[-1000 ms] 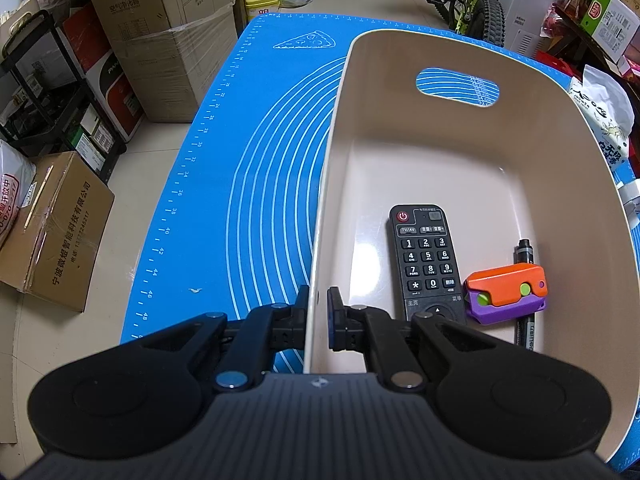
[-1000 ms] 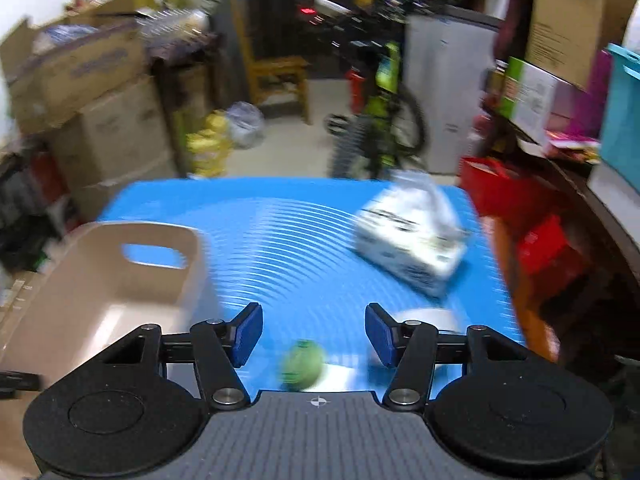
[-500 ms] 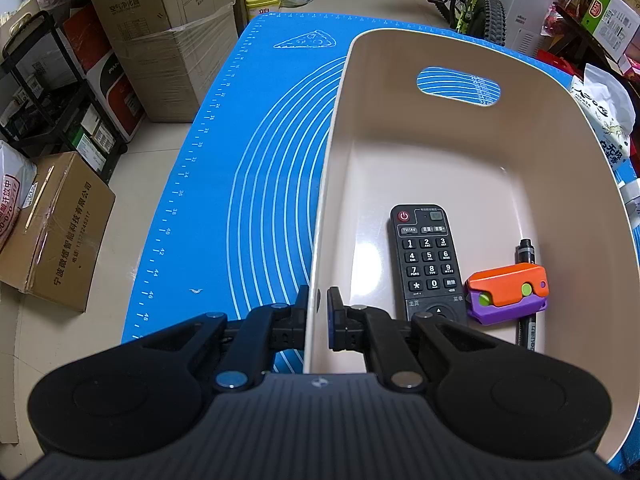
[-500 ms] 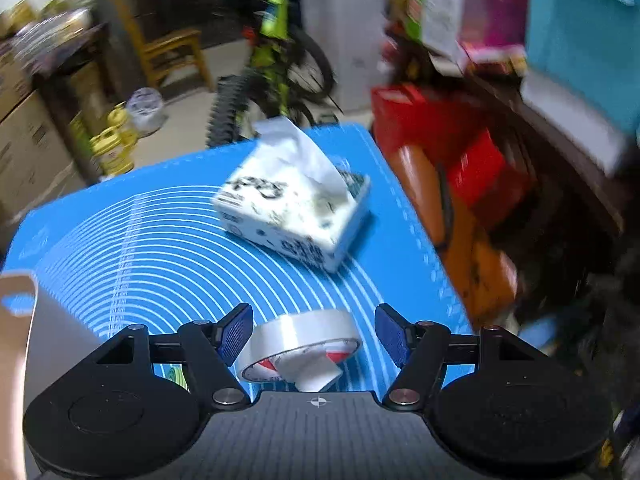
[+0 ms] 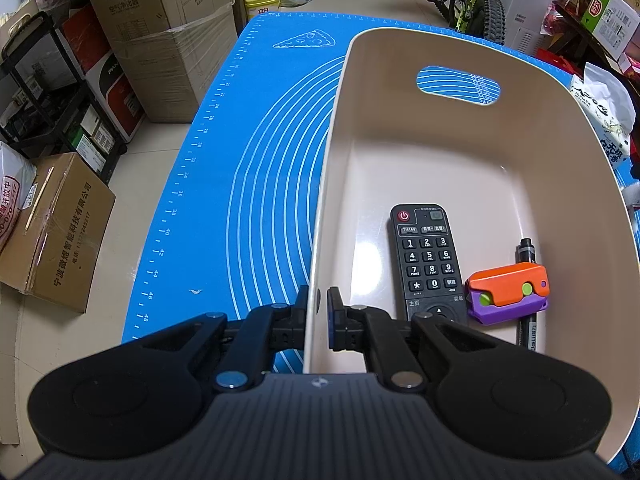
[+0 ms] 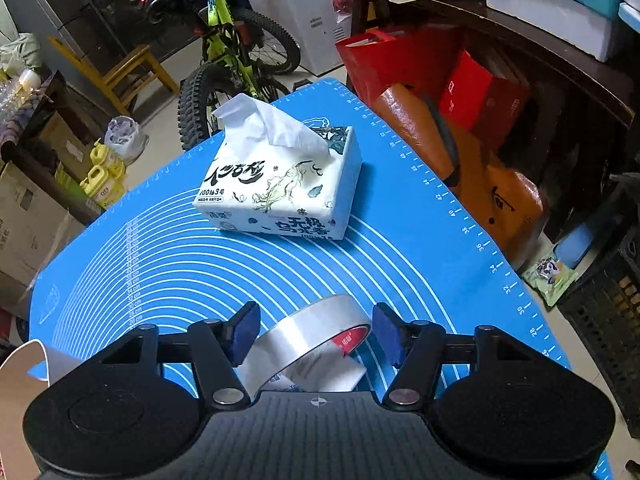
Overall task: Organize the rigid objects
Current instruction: 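Move the right tool to the white tape roll and grasp it, then carry the tape roll with the right tool and release it into the bin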
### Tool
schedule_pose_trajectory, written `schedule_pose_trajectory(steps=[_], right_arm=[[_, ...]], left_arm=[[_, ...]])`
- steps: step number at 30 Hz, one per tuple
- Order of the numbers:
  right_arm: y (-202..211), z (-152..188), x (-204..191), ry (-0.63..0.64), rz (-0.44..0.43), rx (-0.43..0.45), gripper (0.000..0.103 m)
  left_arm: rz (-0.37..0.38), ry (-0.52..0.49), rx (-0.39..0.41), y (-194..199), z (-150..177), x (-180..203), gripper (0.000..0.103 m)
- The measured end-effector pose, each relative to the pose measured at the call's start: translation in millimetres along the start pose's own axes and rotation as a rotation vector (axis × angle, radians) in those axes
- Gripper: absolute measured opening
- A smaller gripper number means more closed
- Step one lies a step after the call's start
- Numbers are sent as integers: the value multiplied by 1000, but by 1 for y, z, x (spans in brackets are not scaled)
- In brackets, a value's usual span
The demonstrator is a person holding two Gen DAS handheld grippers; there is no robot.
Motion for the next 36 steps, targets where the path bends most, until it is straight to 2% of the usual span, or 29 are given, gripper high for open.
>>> schedule_pose_trajectory(steps=[5, 9, 10, 11, 12, 18, 23, 30, 36], right_arm=[[3, 5, 1, 17, -24, -48, 47], [-3, 16, 2, 20, -34, -91, 44], [-2, 18, 2, 24, -43, -85, 41], [-1, 20, 0, 30, -51, -78, 31], [0, 20, -1, 38, -56, -75, 30], [17, 26, -11, 120, -66, -35, 30], [41, 30, -16, 143, -188, 10, 30], [56, 33, -24, 126, -249, 17, 30], [89, 43, -46, 191, -325, 64, 30]], left_arm=[[-2, -2, 0, 0, 0, 0, 9], [1, 0, 0, 0, 0, 0, 9], [2, 0, 0, 0, 0, 0, 9], [2, 0, 0, 0, 0, 0, 9], [2, 0, 0, 0, 0, 0, 9], [3, 0, 1, 0, 0, 0, 9], [4, 2, 1, 0, -1, 0, 9], [5, 2, 1, 0, -1, 0, 9], [4, 2, 1, 0, -1, 0, 9]])
Point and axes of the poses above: each gripper's, at about its wrist camera, not at the fingertips, and y roughly against the way its jaws point, x to its right, z to its underside, the point moved 3 cm from there along -y, roughly the way its jaws point, and after that the axes turned 2 degrees about y, right-handed, at the moved point
